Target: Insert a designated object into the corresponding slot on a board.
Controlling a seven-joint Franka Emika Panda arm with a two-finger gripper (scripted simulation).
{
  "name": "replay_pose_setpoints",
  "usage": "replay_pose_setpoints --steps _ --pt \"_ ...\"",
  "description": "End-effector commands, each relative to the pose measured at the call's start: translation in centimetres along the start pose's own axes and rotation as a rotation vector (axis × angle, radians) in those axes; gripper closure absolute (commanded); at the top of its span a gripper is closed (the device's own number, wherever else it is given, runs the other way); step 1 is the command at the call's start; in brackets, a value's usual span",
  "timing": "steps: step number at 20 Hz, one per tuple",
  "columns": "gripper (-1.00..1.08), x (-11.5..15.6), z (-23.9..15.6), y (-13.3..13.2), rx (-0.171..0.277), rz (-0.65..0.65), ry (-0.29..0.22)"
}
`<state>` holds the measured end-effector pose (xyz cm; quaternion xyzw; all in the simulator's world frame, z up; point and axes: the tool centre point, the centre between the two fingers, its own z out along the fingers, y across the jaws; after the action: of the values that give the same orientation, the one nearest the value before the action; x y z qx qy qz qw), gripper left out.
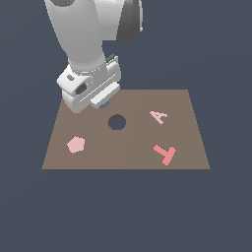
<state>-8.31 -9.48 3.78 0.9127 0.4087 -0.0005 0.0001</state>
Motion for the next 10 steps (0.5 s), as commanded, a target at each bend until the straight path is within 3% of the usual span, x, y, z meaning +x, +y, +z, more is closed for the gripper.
replay_pose_setpoints --steps 1,10 --pt "1.08 -1.2 -0.1 0.3 -0.001 -0.066 0.0" --pt "1.08 -4.0 -0.2 1.7 -0.001 -0.227 0.0"
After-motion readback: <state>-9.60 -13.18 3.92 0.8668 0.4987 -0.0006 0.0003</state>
